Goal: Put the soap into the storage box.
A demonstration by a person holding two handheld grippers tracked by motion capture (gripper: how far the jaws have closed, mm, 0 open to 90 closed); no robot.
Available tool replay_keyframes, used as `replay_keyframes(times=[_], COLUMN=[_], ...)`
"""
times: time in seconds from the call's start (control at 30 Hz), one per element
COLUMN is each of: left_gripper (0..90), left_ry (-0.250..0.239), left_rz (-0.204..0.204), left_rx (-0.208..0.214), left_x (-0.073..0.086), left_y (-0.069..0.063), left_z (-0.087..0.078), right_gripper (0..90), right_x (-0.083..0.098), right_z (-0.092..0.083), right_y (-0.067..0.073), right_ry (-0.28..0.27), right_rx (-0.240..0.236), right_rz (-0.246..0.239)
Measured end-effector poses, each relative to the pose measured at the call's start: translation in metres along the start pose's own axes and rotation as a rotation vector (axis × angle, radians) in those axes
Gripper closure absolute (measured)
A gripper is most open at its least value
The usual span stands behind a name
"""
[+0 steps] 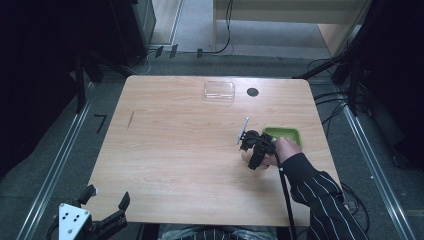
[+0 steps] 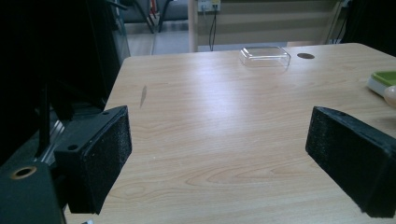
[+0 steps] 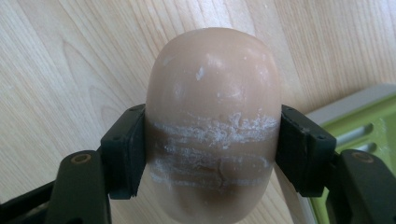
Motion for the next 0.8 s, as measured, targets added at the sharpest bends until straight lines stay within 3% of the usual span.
replay_keyframes(times=[0.8], left_gripper=[7.2], left_ry=[0.004], left_rz=[0.000], left_rx=[0.002], left_x=[0.000], left_y=[0.000], left_z=[0.001], right_gripper=[33.8], right_x=[0.026], right_z=[-0.015], right_y=[-0.021], right_ry=[0.013], right_rx=[0.007], right_rz=[-0.006])
Point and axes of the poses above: each handheld gripper's, and its own axes: z roughly forward along the jaws, x roughly out of its underside, y roughly to its left, the point moved 4 cm from there along z, roughly forward along the jaws
